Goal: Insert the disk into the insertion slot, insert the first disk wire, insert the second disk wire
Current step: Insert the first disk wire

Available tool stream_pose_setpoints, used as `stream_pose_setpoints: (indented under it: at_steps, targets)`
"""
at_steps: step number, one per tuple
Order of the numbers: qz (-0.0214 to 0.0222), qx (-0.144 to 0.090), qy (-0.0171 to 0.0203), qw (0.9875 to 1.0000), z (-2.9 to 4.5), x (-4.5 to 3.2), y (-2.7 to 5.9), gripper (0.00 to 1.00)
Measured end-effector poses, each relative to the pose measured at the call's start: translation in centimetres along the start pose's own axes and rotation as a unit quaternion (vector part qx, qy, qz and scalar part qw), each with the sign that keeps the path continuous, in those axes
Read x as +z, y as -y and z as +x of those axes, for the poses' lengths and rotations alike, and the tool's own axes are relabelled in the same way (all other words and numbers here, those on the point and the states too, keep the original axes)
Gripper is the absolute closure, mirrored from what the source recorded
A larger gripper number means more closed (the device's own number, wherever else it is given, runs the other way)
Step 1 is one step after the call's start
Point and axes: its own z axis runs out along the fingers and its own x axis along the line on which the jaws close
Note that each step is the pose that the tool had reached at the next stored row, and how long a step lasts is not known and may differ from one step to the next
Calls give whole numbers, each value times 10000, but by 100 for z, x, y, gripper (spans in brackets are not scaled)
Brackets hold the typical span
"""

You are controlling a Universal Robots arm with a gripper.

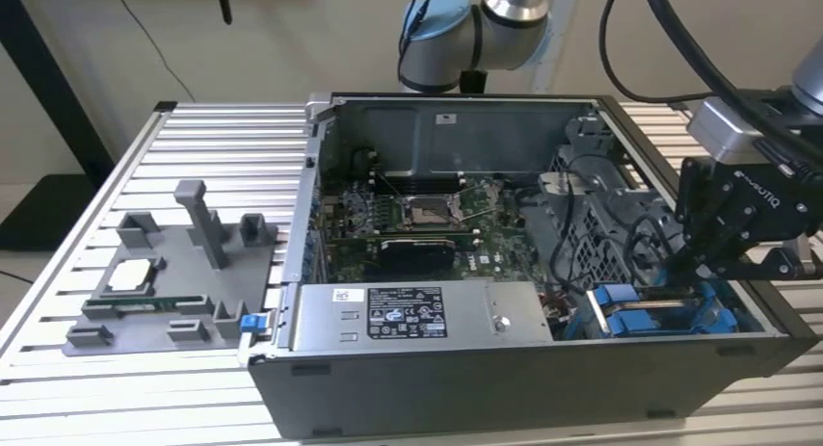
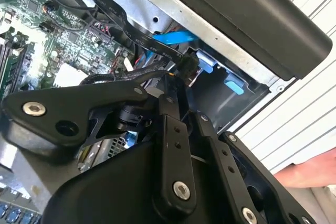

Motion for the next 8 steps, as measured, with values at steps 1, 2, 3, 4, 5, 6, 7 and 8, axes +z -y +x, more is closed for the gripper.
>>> stream_pose_setpoints:
  at_steps: [1, 2, 3, 4, 5, 6, 7, 8]
  targets:
    - [4, 22, 0, 10000, 0, 0, 1, 100]
    - [7, 54, 2, 10000, 0, 1, 1, 100]
    - [9, 93, 5, 10000, -1, 3, 0, 100]
    - [11, 128, 8, 9999, -1, 5, 0, 100]
    - [14, 170, 12, 9999, 0, 8, 0, 100]
    - [17, 206, 15, 9998, 0, 10, 1, 100]
    - [20, 237, 18, 9997, 0, 11, 1, 100]
    - [22, 266, 20, 9996, 0, 13, 1, 100]
